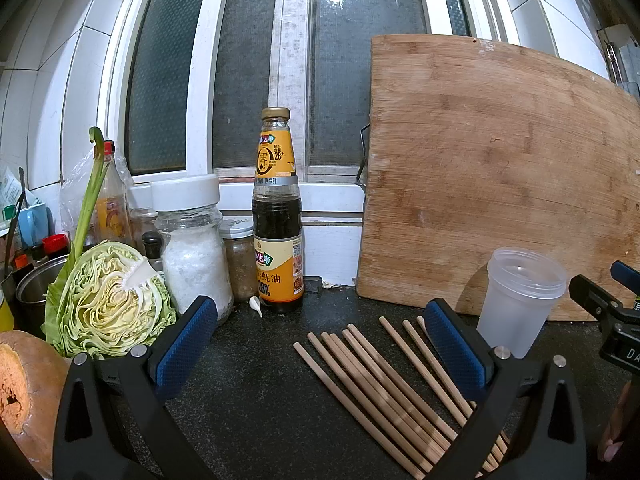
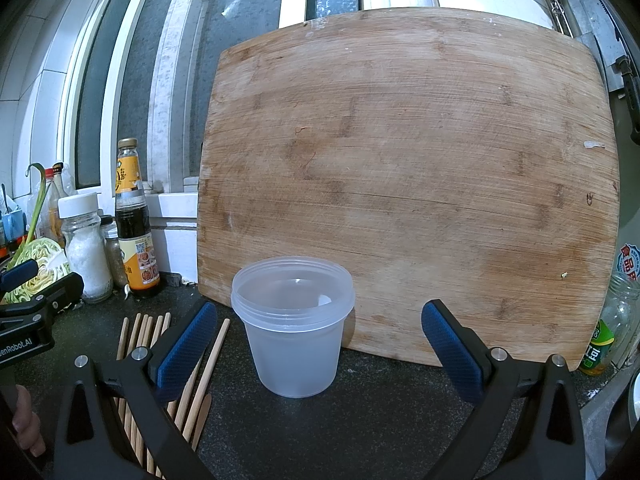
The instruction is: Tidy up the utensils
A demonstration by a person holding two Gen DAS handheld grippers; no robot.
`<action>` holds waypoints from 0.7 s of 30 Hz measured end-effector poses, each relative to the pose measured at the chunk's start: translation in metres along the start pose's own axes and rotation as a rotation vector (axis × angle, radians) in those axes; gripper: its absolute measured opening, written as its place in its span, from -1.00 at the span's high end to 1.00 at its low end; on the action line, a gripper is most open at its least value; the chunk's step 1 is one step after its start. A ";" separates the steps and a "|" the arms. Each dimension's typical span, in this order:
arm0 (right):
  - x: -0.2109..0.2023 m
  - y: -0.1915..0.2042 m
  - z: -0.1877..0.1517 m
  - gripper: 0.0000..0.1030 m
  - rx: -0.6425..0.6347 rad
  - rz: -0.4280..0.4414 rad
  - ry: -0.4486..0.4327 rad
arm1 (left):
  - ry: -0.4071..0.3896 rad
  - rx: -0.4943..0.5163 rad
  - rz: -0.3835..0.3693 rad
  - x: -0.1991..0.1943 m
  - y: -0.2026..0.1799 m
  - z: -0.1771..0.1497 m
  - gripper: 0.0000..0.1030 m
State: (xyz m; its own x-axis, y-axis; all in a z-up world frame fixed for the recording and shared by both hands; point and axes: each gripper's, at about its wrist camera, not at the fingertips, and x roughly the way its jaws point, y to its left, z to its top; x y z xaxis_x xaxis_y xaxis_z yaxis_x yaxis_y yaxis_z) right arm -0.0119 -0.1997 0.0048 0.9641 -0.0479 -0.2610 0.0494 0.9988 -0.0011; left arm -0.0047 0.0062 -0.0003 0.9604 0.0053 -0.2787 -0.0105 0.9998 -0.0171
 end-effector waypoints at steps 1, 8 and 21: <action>0.000 0.000 0.000 -1.00 0.000 0.000 0.000 | 0.000 0.000 0.000 0.000 0.000 0.000 -1.00; 0.000 0.000 0.000 -1.00 -0.002 0.001 0.001 | 0.000 0.000 0.000 0.000 0.000 0.000 -1.00; -0.022 -0.013 -0.012 -1.00 0.082 0.061 -0.014 | -0.003 -0.002 0.002 -0.001 0.001 0.000 -1.00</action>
State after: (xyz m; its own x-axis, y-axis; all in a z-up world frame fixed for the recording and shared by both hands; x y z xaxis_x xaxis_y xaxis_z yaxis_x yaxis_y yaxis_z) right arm -0.0371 -0.2111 -0.0011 0.9696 0.0117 -0.2446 0.0116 0.9955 0.0938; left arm -0.0056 0.0069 -0.0005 0.9611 0.0072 -0.2763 -0.0129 0.9997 -0.0188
